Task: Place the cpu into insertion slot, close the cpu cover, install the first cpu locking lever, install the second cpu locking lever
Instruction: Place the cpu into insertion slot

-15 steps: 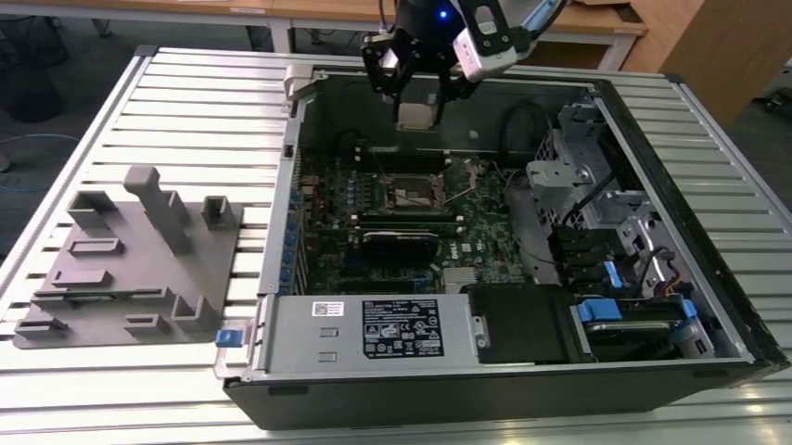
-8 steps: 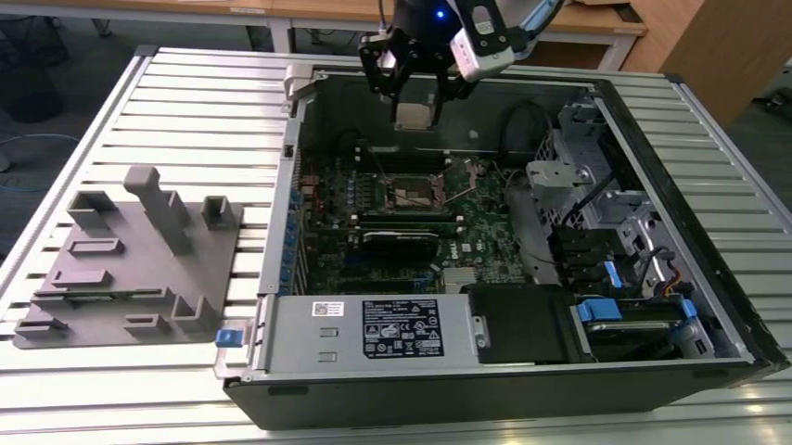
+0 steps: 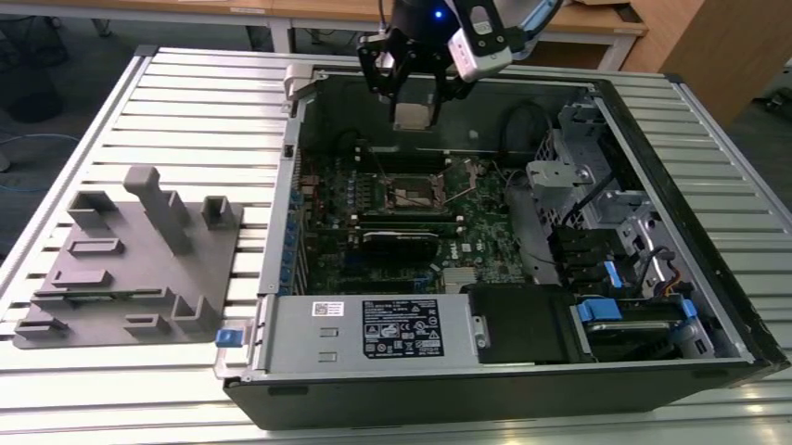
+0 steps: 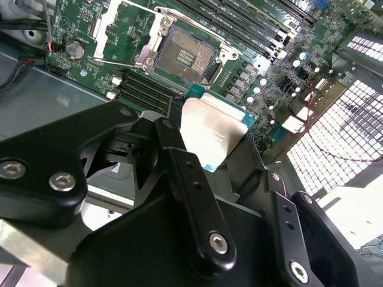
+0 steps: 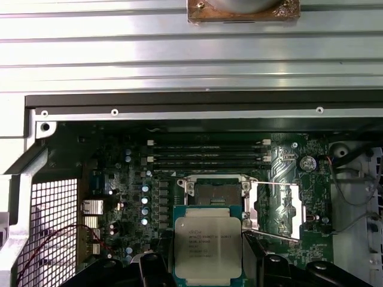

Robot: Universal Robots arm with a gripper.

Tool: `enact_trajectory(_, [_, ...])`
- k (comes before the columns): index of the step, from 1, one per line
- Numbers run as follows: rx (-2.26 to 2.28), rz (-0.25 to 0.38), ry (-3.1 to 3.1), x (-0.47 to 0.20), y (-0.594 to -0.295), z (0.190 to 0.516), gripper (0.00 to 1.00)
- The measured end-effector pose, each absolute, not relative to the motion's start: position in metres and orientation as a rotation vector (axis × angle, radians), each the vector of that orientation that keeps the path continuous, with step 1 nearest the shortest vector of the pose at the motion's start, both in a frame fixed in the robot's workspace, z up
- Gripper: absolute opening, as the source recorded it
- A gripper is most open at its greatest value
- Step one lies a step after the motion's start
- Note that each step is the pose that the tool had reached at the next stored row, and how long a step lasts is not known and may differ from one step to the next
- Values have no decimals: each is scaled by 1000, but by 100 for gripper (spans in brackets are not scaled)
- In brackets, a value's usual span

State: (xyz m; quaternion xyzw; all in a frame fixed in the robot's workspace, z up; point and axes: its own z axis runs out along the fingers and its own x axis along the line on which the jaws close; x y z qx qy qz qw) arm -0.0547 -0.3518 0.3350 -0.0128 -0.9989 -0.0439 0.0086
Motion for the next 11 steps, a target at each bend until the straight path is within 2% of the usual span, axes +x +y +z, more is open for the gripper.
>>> enact_trajectory(11, [-40, -137, -3121, -58, -352, 333, 54])
